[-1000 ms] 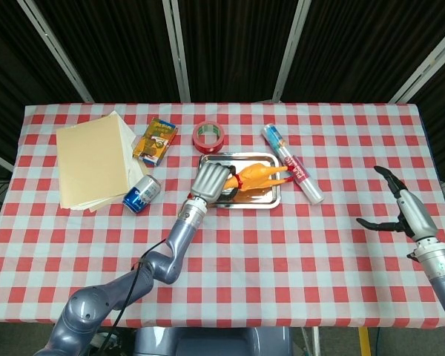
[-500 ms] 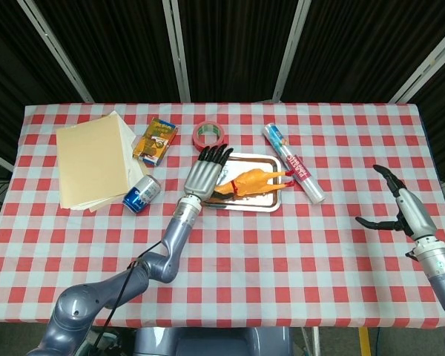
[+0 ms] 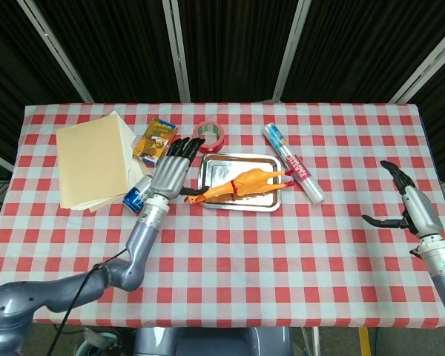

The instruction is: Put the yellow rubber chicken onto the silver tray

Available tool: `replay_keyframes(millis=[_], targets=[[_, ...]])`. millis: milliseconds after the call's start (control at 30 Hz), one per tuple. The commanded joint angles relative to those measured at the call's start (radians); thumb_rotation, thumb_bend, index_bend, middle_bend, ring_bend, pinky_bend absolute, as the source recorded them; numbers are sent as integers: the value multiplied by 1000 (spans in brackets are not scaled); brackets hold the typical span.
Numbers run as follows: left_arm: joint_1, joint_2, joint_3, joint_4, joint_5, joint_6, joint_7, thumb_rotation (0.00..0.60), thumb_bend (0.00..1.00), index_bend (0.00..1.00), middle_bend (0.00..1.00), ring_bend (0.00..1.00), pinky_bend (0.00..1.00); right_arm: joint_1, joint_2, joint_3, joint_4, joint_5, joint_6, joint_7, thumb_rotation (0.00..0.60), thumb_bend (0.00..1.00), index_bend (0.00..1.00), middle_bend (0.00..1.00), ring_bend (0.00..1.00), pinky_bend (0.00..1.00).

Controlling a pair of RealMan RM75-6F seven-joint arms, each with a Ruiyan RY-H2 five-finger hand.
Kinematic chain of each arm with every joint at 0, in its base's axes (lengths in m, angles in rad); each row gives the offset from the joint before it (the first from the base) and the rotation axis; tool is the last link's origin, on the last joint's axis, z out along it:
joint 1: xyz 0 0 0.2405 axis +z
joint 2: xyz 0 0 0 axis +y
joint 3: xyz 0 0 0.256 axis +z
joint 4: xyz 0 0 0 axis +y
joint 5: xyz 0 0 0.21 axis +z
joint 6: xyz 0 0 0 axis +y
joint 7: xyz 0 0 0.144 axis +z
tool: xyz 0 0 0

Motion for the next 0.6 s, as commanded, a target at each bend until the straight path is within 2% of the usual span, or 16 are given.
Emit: replay_keyframes(millis=[33,200,300,600], targets=[[155,193,58,-236,-4,108,49,600,152,75,78,0,18,-9,-18,3,16,15,23,-71,590,169,0,42,0,17],[288,386,140,-442,0,173,76,600,152,102,81,0,18,-29,-51,-2,41,24,76,-219,591,169,0,42,0,17],[368,483,185,-525,25,224,50,600,152,117,82,0,18,-46,-67,-11,49,26,108,-295,591,169,0,42,0,17],[550,642,302,-611,166,382,-55,600,152,123,89,0,18,-109,-97,-47,67,-18,228,-478,591,168,0,42,0,0]])
